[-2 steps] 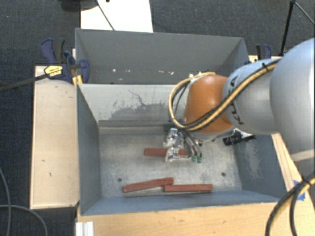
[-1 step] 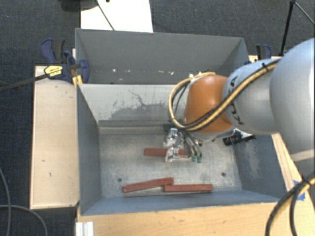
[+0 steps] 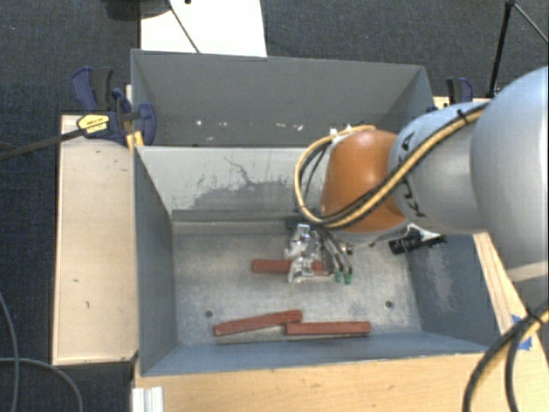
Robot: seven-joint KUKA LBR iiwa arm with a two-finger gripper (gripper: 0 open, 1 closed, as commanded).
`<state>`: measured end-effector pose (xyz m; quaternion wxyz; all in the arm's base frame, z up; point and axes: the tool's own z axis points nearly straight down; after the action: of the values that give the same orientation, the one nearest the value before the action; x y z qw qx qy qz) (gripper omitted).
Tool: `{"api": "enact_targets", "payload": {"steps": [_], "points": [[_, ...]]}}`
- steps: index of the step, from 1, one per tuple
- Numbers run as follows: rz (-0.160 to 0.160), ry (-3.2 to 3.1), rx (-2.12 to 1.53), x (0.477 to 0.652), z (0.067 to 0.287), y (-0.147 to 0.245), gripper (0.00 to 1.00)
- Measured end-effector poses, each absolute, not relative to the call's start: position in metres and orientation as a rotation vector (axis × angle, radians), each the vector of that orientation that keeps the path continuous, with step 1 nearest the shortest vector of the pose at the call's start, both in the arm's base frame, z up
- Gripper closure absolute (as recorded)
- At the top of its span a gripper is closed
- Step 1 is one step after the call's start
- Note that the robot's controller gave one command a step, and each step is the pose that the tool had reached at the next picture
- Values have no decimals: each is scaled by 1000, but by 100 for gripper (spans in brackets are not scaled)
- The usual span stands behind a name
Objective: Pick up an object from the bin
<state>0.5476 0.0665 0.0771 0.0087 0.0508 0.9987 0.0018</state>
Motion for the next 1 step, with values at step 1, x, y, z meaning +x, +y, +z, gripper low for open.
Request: {"api": "enact_targets", "payload": {"steps": [1], "points": [[1, 3136, 159, 544, 82, 66, 100]]}}
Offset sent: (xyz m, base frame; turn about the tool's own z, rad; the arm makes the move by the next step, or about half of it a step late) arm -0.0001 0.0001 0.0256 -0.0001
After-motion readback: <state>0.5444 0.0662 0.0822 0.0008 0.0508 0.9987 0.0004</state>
